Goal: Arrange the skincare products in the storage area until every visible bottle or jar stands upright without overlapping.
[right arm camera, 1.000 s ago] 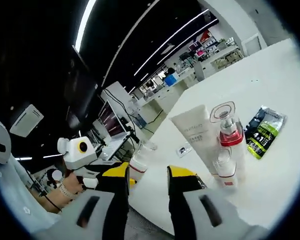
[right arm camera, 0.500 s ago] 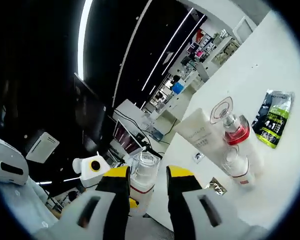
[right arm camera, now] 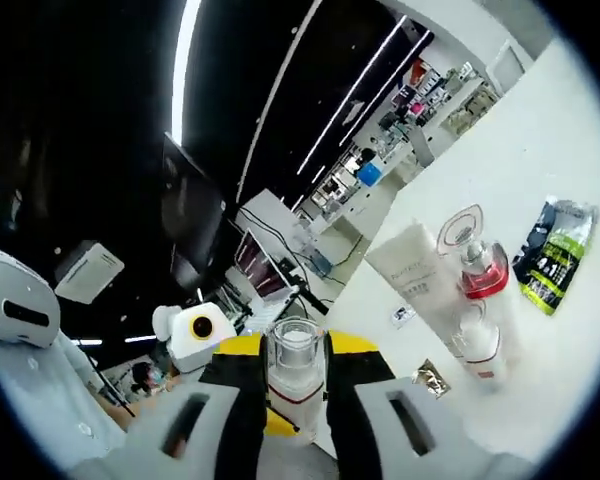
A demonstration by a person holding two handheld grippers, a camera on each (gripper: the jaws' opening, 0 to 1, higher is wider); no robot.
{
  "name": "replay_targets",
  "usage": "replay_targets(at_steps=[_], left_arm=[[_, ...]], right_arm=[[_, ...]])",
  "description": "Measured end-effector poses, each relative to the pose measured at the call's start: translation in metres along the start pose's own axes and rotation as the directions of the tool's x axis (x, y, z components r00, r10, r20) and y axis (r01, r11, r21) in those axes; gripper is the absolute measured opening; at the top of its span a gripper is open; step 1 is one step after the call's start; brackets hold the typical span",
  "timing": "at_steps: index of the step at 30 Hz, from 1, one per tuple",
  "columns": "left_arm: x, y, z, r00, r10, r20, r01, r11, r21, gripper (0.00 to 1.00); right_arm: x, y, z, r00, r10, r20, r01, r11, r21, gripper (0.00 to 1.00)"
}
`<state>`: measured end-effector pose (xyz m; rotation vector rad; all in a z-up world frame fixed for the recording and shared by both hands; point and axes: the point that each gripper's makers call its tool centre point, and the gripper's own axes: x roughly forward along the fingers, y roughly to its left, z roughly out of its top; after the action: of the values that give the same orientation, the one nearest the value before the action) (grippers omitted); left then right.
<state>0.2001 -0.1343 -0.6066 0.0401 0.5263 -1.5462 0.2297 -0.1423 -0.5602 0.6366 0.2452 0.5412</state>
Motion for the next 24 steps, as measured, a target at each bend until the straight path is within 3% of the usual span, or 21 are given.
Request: replay_targets(at_steps=[7,15,19,24], left_arm=[[0.007,0.005,-0.012,0.996,0.035,-0.08,-0.026,0.993,0.113,0.21],[0.019,0.015,-0.028,0.983,0.104,-0.149,-0.067,0.969,0.237,0.2],[0.026,0.016,-0.033,0.981,0.113,-0.16,-0.068,0.963,0.262,0.2],[0.035,0.021,-0.037,0.976,0.127,-0.178,-0.064,0.944,0.323,0.21]], right_arm=[[0.006,0.0,-0.009,0.995,-0.06,-0.078,0.046,0.983,-0.175,0.21],[0.009,-0.004,-0.015,0.985,-0.127,-0.113,0.075,0.922,-0.379,0.21],[0.007,-0.008,-0.018,0.979,-0.157,-0.126,0.088,0.896,-0.435,0.21],[0.004,-0.017,-0.02,0.975,-0.184,-0.127,0.107,0.881,-0.46,0.21]])
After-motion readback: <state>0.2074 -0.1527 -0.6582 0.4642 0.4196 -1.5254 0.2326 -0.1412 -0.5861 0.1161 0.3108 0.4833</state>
